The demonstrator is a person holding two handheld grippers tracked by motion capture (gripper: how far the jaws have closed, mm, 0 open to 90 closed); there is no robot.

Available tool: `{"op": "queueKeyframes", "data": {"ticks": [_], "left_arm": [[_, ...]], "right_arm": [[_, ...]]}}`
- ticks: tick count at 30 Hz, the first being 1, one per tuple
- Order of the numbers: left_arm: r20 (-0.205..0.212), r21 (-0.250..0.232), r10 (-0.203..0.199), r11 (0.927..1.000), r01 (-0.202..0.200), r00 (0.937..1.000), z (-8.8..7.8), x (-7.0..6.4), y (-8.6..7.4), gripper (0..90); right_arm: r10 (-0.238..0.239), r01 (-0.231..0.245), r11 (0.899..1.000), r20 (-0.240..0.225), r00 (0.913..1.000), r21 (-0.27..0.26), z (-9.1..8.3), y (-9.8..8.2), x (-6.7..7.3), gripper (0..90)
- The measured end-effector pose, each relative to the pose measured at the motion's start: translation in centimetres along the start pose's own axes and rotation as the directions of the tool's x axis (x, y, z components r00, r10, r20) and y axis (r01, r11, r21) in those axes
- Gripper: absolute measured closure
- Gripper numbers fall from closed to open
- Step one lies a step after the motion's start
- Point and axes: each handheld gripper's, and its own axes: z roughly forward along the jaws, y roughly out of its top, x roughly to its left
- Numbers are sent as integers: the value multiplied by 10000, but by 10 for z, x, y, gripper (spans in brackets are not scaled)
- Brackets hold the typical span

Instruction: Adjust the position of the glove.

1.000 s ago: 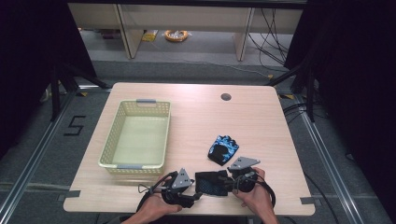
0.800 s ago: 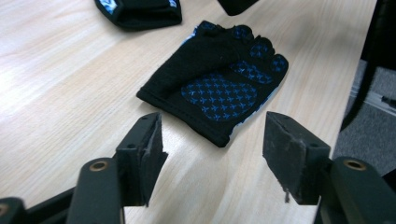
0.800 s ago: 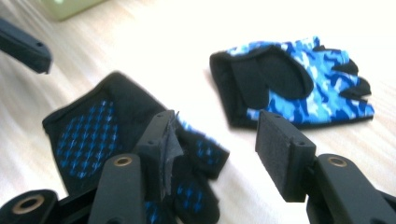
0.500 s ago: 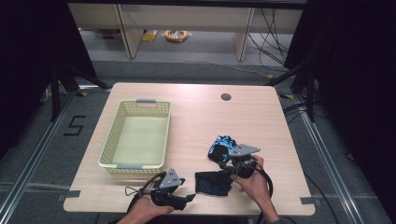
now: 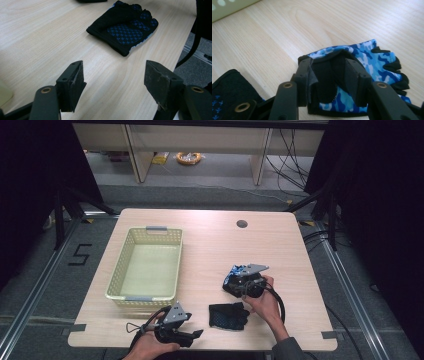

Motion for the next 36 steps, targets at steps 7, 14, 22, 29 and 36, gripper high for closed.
{"op": "queueKeyframes", "data": {"ticks": [7,14,22,29,36], "left_arm": [[3,20,-99,9999,99,10000,1,2,0,322],[-10,90,-237,9997,237,9997,2,0,-2,324],[-27,-127,-140,9998,140,9999,2,2,-1,327],[-52,101,-243,9997,244,9997,3,3,-2,328],[-145,116,-135,9998,137,9998,2,3,-2,325]], "right_arm": [[-175,186,9987,-220,9996,472,19,-1,-5,571],[-177,184,9990,-172,9997,402,19,-4,-4,611],[-30,27,9982,62,10000,605,17,-4,-2,696],[228,-232,9994,161,9996,254,18,-4,-4,717],[839,-841,9963,-172,9963,-159,4,2,-4,717]]}}
